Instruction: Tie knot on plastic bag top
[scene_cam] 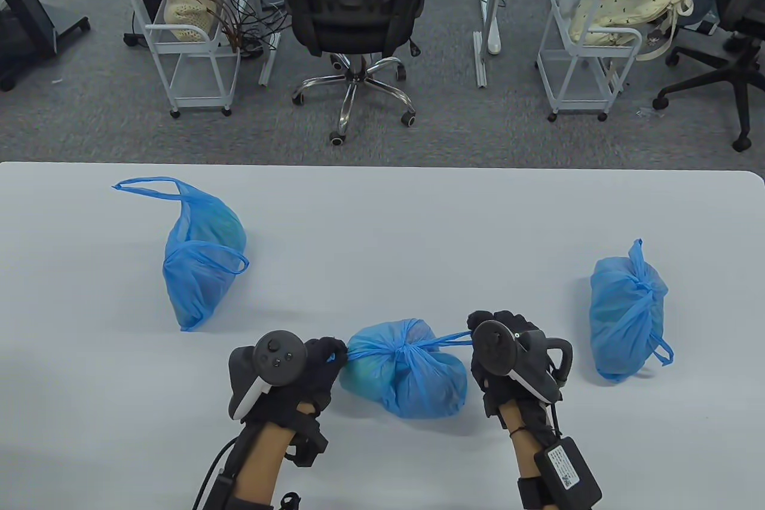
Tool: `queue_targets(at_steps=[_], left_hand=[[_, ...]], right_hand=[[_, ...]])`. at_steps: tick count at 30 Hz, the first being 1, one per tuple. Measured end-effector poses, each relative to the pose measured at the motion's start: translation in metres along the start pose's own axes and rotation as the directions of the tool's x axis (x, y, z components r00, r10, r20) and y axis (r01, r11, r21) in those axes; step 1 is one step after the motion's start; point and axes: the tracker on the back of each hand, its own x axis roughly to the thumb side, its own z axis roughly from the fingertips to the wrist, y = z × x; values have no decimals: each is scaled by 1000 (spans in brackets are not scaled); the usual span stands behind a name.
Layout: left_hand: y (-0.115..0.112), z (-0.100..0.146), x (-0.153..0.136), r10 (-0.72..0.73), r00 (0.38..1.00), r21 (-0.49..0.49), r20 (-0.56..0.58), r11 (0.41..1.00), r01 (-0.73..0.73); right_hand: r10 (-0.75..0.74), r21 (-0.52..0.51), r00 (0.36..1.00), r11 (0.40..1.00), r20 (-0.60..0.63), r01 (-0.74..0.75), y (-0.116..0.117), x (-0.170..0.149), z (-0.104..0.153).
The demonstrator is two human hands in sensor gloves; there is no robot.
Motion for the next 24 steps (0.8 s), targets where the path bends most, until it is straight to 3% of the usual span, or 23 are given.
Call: queue_targets(at_steps=[4, 7, 10, 13, 19, 21, 24], left_hand=[[-1, -1, 0, -5, 1000, -10, -1, 1000, 5], [-1, -1, -2, 2, 1000, -22, -1, 1000, -2], [-1, -1, -1, -13, 1000, -25, -1, 1000, 13], [-1, -1, -1, -22, 1000, -30, 4, 999, 22], [-2, -2, -1, -15, 1000, -50, 12, 999, 15], [-3, -2, -1, -17, 1000, -57, 15, 998, 18], [-4, -2, -1, -10, 1000, -69, 17, 998, 11]], right_hand=[[-9, -69, 1000, 998, 0, 9, -4, 2, 2], [-132, -127, 991, 983, 15, 133, -11, 5, 5], [-338, -182, 931, 915, 141, 360, -17, 16, 10], [-397, -210, 880, 866, 260, 453, -22, 36, 17], [-162, -110, 899, 968, 408, 224, -11, 83, 29], [-74, 10, 905, 997, 419, 77, 3, 93, 28], [-37, 189, 919, 981, 393, -42, 21, 94, 26]])
